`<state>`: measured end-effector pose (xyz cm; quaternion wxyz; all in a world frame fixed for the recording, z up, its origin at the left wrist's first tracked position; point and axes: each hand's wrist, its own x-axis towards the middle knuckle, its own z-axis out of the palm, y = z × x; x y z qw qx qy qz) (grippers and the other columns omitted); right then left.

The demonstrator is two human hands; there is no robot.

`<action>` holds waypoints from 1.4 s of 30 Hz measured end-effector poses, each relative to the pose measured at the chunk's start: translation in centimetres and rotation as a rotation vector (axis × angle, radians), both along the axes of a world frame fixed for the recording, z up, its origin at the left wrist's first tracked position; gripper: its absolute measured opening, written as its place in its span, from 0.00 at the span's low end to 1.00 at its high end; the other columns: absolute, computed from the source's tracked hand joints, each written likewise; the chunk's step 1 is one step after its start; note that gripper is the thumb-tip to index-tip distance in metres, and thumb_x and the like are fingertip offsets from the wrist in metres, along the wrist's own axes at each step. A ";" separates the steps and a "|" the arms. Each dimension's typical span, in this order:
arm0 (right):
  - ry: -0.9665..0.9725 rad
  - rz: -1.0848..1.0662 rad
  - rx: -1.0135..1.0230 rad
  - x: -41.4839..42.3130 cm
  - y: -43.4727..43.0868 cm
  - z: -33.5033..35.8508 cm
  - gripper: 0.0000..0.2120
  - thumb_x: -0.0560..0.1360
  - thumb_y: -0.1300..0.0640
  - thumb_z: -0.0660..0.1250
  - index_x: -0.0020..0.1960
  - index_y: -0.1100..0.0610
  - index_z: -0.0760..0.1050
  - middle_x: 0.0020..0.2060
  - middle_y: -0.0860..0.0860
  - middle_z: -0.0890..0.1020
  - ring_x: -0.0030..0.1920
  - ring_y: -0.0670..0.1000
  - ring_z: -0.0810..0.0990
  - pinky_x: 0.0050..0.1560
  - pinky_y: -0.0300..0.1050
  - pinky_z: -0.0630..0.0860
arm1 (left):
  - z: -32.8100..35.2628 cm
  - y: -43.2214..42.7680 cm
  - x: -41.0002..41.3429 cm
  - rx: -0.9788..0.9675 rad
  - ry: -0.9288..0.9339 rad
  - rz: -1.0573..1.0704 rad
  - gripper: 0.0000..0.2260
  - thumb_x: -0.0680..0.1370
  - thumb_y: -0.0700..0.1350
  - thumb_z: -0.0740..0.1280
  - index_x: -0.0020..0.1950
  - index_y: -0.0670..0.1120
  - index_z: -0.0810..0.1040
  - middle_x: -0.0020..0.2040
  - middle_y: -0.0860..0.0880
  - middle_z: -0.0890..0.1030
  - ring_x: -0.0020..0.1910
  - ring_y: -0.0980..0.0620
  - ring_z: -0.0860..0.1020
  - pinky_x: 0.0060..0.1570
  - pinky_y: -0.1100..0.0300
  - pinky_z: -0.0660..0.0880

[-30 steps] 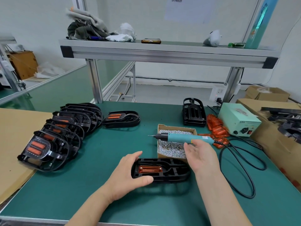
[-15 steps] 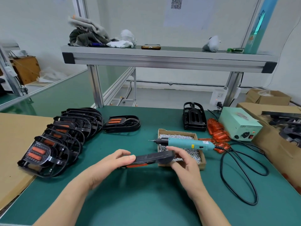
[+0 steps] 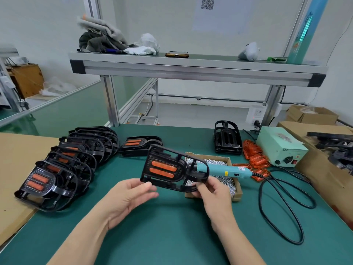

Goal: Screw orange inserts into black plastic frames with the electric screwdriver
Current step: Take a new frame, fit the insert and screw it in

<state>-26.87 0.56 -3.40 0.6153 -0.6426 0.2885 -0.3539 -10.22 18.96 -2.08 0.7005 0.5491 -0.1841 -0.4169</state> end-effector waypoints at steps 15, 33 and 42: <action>0.231 0.247 -0.161 3.7 4.9 -1.9 0.08 0.80 0.61 0.65 0.54 0.50 0.78 0.42 0.54 0.84 0.35 0.45 0.81 0.36 0.44 0.80 | -0.1 -4.3 4.4 0.215 0.099 0.585 0.12 0.81 0.39 0.63 0.41 0.33 0.76 0.29 0.41 0.81 0.21 0.55 0.79 0.19 0.69 0.72; 0.250 0.323 -0.248 4.3 4.3 -2.7 0.09 0.78 0.60 0.62 0.46 0.50 0.79 0.32 0.45 0.81 0.29 0.43 0.79 0.32 0.35 0.73 | -2.1 -9.4 11.2 0.113 0.300 0.634 0.09 0.84 0.35 0.57 0.45 0.35 0.70 0.40 0.39 0.74 0.19 0.49 0.79 0.21 0.63 0.76; 0.255 0.317 -0.255 4.3 4.2 -2.7 0.07 0.79 0.60 0.62 0.48 0.53 0.79 0.32 0.46 0.81 0.29 0.44 0.79 0.31 0.35 0.74 | -1.7 -7.7 9.8 0.345 0.222 0.451 0.26 0.86 0.51 0.55 0.66 0.26 0.68 0.58 0.29 0.77 0.44 0.38 0.79 0.25 0.59 0.79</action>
